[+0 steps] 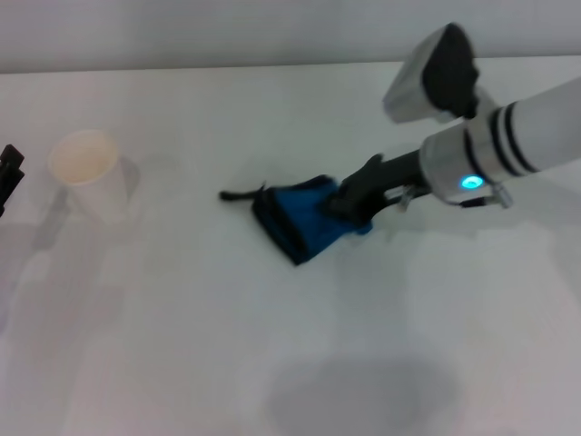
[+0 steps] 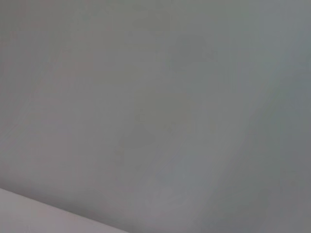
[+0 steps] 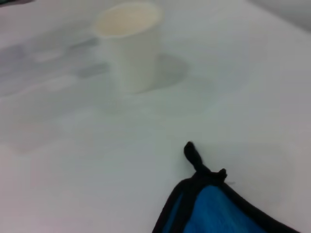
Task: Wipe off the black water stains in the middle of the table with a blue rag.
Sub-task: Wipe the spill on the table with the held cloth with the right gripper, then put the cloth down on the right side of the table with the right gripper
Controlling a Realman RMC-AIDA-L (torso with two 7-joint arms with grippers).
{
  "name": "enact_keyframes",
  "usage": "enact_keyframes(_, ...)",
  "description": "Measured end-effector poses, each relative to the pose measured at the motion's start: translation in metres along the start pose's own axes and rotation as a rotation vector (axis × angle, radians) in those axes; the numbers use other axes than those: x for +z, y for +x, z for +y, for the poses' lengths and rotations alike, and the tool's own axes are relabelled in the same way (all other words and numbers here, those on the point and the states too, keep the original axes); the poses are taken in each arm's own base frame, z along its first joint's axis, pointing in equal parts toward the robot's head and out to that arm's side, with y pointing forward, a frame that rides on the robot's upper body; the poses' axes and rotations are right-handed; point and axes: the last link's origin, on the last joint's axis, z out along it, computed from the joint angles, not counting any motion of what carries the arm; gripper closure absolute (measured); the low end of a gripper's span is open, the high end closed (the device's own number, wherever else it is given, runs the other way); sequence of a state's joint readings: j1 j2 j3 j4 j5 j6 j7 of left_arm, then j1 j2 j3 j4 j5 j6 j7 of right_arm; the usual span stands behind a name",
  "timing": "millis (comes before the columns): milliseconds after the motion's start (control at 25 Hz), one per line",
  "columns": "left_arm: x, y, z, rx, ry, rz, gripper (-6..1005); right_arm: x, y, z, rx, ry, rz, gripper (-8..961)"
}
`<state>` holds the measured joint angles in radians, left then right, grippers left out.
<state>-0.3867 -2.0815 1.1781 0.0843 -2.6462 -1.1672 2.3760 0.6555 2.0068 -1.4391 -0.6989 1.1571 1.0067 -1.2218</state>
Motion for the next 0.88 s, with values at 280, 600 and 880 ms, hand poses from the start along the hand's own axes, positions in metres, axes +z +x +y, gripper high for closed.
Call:
enact_keyframes(280,-0.001,0.000,0.000,0.000,0.001,-0.001,139,-0.016,0.021,-0.024,0.132,0.078,-0.019,840)
enact_keyframes(600,0.001,0.000,0.000,0.002,-0.003,0.001,140,-0.030,0.042,-0.014,0.178,-0.041,0.062,826)
enact_keyframes(880,0.003,0.002,0.002,0.004,-0.009,0.006,139,-0.031,0.047,-0.006,0.169,-0.081,0.099,813)
